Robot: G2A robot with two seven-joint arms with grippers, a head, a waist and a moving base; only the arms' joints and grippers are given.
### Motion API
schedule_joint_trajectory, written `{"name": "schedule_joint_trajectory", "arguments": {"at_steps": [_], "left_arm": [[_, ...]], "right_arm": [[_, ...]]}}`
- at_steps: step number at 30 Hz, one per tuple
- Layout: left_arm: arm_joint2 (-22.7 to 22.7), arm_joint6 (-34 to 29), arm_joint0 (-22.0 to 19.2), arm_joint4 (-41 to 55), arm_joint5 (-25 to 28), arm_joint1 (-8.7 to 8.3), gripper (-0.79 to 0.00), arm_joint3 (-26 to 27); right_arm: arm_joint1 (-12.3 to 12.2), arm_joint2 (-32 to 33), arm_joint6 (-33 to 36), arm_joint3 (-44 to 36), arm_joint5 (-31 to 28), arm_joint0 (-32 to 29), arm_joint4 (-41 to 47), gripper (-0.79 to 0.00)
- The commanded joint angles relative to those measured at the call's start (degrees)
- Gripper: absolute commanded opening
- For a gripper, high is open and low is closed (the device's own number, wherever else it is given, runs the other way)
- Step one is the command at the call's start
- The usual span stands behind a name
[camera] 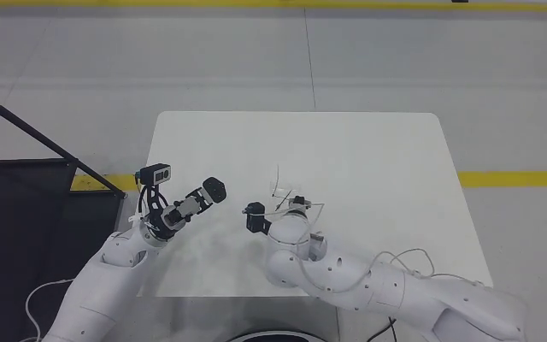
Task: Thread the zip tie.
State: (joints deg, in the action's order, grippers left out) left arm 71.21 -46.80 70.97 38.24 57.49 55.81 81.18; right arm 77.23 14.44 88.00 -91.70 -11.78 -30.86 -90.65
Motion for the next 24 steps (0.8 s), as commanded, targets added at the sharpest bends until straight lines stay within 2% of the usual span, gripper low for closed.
{"name": "schedule_joint_trajectory", "arguments": {"at_steps": [1, 5, 10, 15, 17, 20, 24], "left_arm": [[0.0, 0.0, 0.0, 0.0, 0.0, 0.0, 0.0, 0.0], [0.0, 0.0, 0.0, 0.0, 0.0, 0.0, 0.0, 0.0], [0.0, 0.0, 0.0, 0.0, 0.0, 0.0, 0.0, 0.0], [0.0, 0.0, 0.0, 0.0, 0.0, 0.0, 0.0, 0.0], [0.0, 0.0, 0.0, 0.0, 0.0, 0.0, 0.0, 0.0], [0.0, 0.0, 0.0, 0.0, 0.0, 0.0, 0.0, 0.0], [0.0, 0.0, 0.0, 0.0, 0.0, 0.0, 0.0, 0.0]], "right_arm": [[-0.39, 1.04, 0.0, -0.63, -1.17, -1.32, -1.34, -0.785], [-0.68, 3.53, 0.0, -1.19, -4.5, -4.74, -5.34, -0.785], [-0.23, 4.46, 0.0, -1.71, -4.52, -8.12, -8.97, -0.785], [0.2, 3.94, 0.0, -1.37, -4.52, -8.22, -9.04, -0.785], [0.37, 4.03, 0.0, -1.11, -4.52, -8.24, -9.01, -0.69], [0.62, 4.1, 0.0, -0.84, -4.52, -8.27, -9.24, -0.588], [0.91, 4.24, 0.0, -0.55, -4.52, -8.45, -9.52, -0.613]]}}
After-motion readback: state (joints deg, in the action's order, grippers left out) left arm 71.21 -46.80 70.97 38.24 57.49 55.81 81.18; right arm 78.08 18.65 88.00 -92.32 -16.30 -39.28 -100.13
